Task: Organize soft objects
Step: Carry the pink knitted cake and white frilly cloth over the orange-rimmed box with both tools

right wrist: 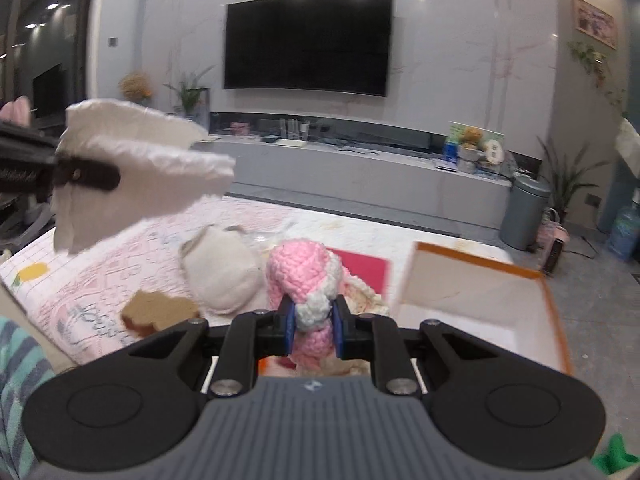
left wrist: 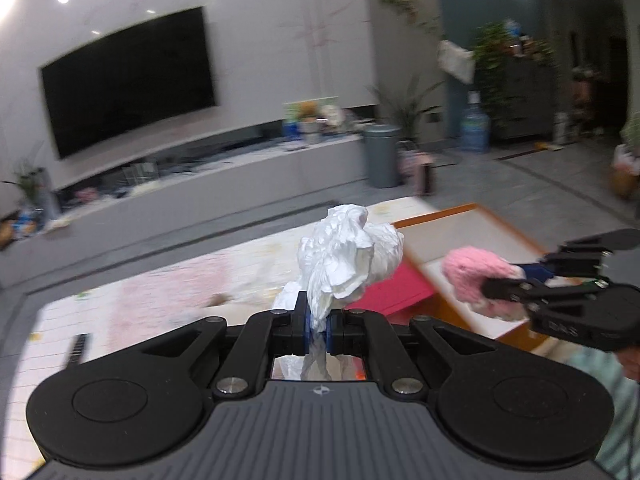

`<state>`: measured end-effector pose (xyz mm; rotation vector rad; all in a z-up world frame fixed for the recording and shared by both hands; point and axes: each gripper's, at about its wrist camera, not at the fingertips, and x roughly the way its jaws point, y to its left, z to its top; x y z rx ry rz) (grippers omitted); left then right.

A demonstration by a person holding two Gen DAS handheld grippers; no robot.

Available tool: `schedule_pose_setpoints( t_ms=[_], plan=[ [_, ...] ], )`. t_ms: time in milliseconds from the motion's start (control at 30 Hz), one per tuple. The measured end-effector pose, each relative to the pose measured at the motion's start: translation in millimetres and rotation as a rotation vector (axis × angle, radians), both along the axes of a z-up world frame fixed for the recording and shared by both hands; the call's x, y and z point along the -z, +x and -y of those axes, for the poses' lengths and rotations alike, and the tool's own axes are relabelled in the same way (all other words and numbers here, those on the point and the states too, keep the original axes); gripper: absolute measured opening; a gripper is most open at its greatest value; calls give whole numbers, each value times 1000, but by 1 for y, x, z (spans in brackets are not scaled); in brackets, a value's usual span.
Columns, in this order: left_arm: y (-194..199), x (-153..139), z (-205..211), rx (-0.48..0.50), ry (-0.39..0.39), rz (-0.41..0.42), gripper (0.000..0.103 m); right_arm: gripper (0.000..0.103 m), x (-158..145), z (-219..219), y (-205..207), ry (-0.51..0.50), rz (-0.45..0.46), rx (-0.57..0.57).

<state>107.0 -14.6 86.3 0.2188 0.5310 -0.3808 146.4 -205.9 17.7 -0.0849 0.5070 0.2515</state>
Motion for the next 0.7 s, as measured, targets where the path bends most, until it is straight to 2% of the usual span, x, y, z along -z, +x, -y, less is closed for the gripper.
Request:
schedule_pose_setpoints(
  t_ms=[100, 200, 300, 400, 533, 700],
  plan=[
    [16, -2, 27, 75, -41, -51, 7, 17, -16, 31, 4, 1, -32, 43],
    [36, 1, 58, 139, -55, -112, 7, 17, -28, 63, 14, 9, -105, 75],
    [63, 8, 91, 196, -62, -220, 7, 17, -31, 92, 28, -8, -184, 103],
    [91, 20, 120, 233, -83, -334, 7, 17, -25, 120, 48, 0, -296, 124],
    [121, 36, 150, 237, -90, -414, 7, 18, -9, 147, 70, -6, -408, 147],
    [143, 65, 183, 207, -16, -488, 7, 18, 17, 165, 99, 2, -518, 150]
  ],
)
